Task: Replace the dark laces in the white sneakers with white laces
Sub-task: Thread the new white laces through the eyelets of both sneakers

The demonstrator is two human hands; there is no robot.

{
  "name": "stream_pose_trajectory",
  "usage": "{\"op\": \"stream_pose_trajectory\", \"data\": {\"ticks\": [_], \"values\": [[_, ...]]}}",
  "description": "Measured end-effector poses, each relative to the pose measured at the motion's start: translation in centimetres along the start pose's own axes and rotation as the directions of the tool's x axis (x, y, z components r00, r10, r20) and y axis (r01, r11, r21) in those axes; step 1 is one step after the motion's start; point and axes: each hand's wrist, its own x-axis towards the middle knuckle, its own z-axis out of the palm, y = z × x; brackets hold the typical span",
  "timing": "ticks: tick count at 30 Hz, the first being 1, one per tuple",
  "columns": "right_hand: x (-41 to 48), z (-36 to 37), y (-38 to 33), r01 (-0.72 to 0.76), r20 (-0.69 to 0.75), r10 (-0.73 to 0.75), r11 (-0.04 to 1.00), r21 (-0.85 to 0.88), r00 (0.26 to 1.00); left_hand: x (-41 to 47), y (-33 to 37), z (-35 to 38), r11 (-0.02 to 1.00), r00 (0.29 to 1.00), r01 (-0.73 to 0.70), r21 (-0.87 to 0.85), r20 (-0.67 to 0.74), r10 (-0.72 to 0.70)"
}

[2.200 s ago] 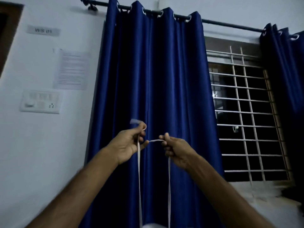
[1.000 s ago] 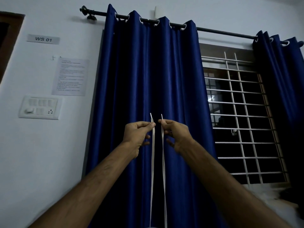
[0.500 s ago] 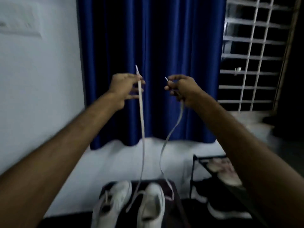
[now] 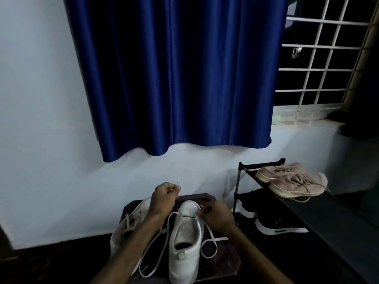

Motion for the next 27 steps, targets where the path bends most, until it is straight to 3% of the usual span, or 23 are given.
{"op": "stream_pose_trajectory", "data": {"ticks": [15, 17, 19, 21, 23, 25, 27], "values": [[1.4, 0.6, 0.5, -0.031, 0.119, 0.036, 0.999, -0.041, 0.992, -0.6, -1.8, 1.9, 0.997, 0.997, 0.071, -0.039, -0.027, -0.072], [1.4, -1.2, -0.1, -0.040, 0.098, 0.039, 0.999, 0.011, 0.994, -1.2, -0.1, 1.5, 0.989, 0.997, 0.082, -0.123, 0.005, -0.082], [2.1, -4.8, -1.6, 0.004, -0.032, 0.002, 0.982, 0.190, 0.999, -1.2, 3.3, 0.5, 0.974, 0.999, 0.052, -0.221, 0.026, -0.047], [2.7, -10.0, -4.6, 0.118, -0.185, -0.036, 0.883, 0.455, 0.982, -0.6, 8.3, -1.0, 0.950, 0.999, -0.023, -0.313, 0.020, 0.030], [3.0, -15.7, -8.9, 0.241, -0.262, -0.077, 0.695, 0.678, 0.962, 0.2, 14.1, -2.7, 0.919, 0.990, -0.134, -0.369, -0.003, 0.143], [3.1, -20.8, -13.5, 0.320, -0.309, -0.112, 0.530, 0.785, 0.944, 0.7, 19.9, -4.2, 0.891, 0.967, -0.245, -0.382, -0.028, 0.254], [2.6, -25.6, -18.1, 0.380, -0.347, -0.158, 0.464, 0.800, 0.924, 0.7, 25.4, -5.6, 0.859, 0.934, -0.343, -0.379, -0.046, 0.353]]}}
